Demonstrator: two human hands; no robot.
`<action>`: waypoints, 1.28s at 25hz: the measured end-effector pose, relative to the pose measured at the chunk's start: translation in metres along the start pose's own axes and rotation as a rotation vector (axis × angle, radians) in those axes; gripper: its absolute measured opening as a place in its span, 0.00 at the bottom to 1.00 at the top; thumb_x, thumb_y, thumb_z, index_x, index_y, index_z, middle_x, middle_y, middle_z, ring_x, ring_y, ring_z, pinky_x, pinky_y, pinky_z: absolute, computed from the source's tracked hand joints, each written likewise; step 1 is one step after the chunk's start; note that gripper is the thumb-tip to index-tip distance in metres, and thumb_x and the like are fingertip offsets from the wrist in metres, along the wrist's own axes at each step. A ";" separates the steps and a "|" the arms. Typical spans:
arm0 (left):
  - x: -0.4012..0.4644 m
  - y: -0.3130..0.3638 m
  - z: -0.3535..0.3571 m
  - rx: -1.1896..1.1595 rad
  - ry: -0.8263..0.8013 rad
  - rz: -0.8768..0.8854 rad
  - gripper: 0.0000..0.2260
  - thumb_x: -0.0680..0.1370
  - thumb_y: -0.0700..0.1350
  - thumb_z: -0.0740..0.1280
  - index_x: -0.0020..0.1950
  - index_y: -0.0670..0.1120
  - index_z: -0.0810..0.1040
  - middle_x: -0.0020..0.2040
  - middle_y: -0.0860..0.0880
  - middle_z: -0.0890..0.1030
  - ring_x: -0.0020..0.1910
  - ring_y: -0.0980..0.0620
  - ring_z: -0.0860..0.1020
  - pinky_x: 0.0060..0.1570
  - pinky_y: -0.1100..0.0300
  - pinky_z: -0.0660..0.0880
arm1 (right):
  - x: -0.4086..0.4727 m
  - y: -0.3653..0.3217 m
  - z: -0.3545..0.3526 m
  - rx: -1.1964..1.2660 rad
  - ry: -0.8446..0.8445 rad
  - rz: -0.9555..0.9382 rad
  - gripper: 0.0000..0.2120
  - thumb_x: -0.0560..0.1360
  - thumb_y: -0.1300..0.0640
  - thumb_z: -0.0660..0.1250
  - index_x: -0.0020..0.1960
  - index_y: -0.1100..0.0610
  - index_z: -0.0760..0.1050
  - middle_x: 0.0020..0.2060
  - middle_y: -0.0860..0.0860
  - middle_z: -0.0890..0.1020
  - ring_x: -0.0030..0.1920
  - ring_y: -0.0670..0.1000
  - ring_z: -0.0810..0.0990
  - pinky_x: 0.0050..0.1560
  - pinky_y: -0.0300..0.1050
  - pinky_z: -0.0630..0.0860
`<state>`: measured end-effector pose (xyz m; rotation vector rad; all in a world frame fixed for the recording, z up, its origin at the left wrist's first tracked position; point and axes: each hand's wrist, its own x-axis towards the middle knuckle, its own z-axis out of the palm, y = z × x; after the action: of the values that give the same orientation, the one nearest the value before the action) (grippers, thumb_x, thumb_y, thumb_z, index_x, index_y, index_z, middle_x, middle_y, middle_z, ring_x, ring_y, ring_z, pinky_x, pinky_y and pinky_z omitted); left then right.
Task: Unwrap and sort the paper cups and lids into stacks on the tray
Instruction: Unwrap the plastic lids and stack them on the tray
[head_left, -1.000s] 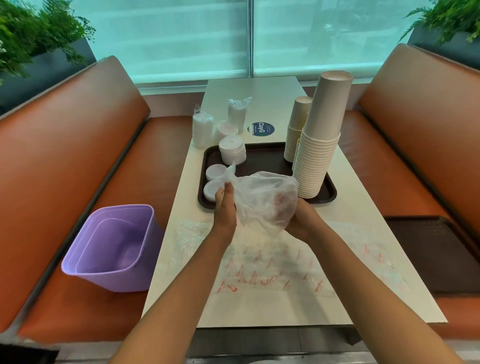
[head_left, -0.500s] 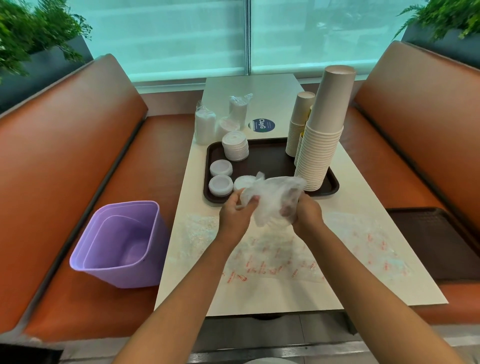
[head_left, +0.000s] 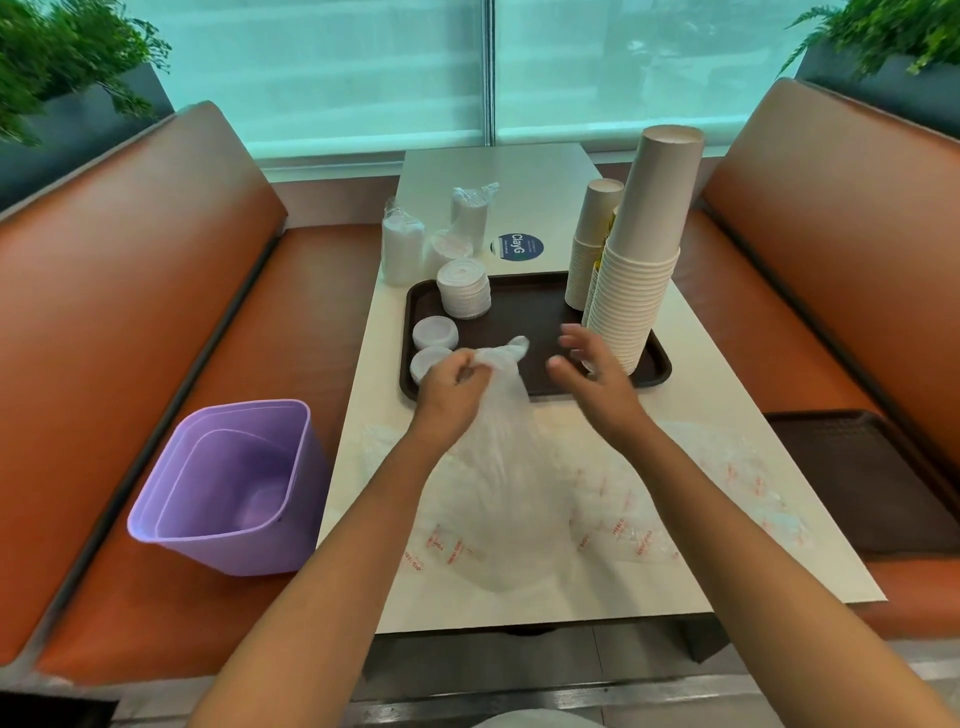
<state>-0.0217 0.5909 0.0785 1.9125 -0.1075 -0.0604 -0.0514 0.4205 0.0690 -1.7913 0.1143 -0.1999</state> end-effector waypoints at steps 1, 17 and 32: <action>-0.002 0.008 0.002 -0.008 -0.065 0.021 0.03 0.79 0.42 0.63 0.48 0.46 0.76 0.39 0.53 0.74 0.39 0.58 0.72 0.36 0.73 0.69 | 0.000 -0.006 0.007 0.011 -0.149 0.024 0.10 0.76 0.60 0.67 0.56 0.53 0.74 0.49 0.48 0.80 0.48 0.44 0.78 0.50 0.37 0.75; 0.025 0.001 -0.018 -0.040 0.099 0.062 0.06 0.81 0.41 0.60 0.45 0.46 0.74 0.36 0.53 0.72 0.31 0.60 0.69 0.29 0.74 0.67 | 0.019 -0.004 -0.017 -0.163 0.328 -0.011 0.16 0.78 0.56 0.63 0.64 0.57 0.71 0.59 0.52 0.75 0.55 0.49 0.74 0.57 0.45 0.71; 0.029 -0.022 -0.032 0.055 -0.113 -0.164 0.06 0.80 0.45 0.62 0.50 0.46 0.77 0.38 0.52 0.76 0.39 0.53 0.75 0.31 0.67 0.70 | 0.040 0.003 -0.029 0.188 0.312 0.291 0.11 0.77 0.65 0.59 0.37 0.55 0.68 0.34 0.51 0.71 0.34 0.49 0.69 0.33 0.43 0.69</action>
<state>0.0109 0.6249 0.0690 1.9691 -0.0282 -0.2793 -0.0176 0.3850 0.0758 -1.5259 0.5576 -0.2706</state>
